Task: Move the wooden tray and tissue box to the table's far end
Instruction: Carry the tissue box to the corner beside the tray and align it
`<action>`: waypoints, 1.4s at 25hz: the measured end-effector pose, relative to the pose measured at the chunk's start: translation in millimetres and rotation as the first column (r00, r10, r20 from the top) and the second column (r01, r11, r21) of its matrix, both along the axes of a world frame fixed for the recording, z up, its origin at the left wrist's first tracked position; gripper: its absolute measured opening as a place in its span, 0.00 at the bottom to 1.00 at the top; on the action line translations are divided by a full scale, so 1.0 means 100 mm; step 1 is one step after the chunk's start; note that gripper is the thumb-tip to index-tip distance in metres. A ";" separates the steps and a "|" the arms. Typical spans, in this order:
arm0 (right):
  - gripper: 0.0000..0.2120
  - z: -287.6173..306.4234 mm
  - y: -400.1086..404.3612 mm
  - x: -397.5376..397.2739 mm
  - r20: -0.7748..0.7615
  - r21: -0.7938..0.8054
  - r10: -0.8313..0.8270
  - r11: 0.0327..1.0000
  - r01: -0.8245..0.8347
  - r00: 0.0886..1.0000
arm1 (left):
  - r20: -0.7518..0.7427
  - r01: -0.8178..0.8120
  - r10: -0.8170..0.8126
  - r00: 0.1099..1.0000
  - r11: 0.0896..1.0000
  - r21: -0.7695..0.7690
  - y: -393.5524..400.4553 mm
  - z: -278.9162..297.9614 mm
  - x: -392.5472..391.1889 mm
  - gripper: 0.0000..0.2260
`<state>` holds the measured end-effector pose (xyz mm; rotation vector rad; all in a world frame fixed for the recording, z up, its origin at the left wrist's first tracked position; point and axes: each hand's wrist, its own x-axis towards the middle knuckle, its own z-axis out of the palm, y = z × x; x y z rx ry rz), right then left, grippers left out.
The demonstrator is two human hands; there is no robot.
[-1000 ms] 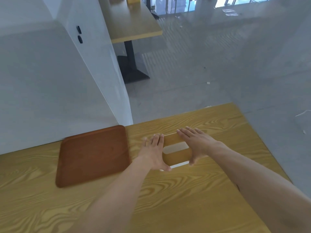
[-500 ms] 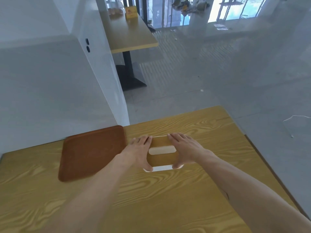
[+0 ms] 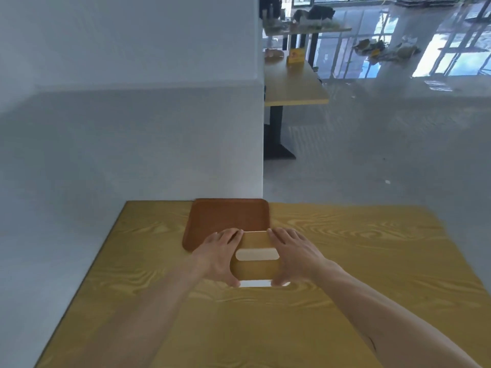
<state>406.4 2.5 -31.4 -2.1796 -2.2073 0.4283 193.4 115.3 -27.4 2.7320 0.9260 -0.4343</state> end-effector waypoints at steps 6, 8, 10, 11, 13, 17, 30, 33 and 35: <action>0.62 0.01 0.41 -1.36 -0.019 0.039 0.160 0.986 -0.159 0.987 | -0.013 -0.153 0.153 0.988 0.988 0.020 0.10 0.00 -1.51 0.60; 0.62 -0.03 0.50 -1.84 -0.020 0.029 0.199 0.980 -0.198 0.980 | -0.029 -0.184 0.184 0.982 0.983 0.010 0.13 -0.04 -2.02 0.60; 0.62 -0.09 0.58 -2.32 -0.024 0.000 0.221 0.975 -0.221 0.975 | -0.035 -0.208 0.209 0.977 0.978 0.009 0.13 -0.09 -2.50 0.60; 0.62 -0.12 0.61 -2.57 -0.021 -0.014 0.231 0.973 -0.232 0.973 | -0.032 -0.221 0.221 0.975 0.975 0.004 0.13 -0.11 -2.75 0.60; 0.62 -0.17 0.66 -2.93 -0.011 -0.029 0.242 0.970 -0.242 0.970 | -0.021 -0.236 0.236 0.972 0.972 -0.016 0.14 -0.16 -3.13 0.60; 0.63 -0.24 0.71 -3.43 0.009 -0.049 0.232 0.972 -0.232 0.973 | -0.006 -0.228 0.228 0.974 0.972 -0.056 0.19 -0.23 -3.62 0.59; 0.63 -0.53 1.16 -3.43 0.009 -0.095 0.132 0.987 -0.130 0.991 | -0.036 -0.162 0.159 0.987 0.983 -0.090 0.86 -0.56 -3.50 0.59; 0.63 -0.58 1.33 -3.26 -0.013 -0.095 0.113 0.989 -0.114 0.993 | -0.034 -0.153 0.150 0.988 0.984 -0.092 1.08 -0.61 -3.31 0.59; 0.63 -0.60 1.47 -3.17 -0.026 -0.099 0.115 0.988 -0.117 0.993 | -0.049 -0.145 0.141 0.989 0.985 -0.089 1.23 -0.63 -3.22 0.59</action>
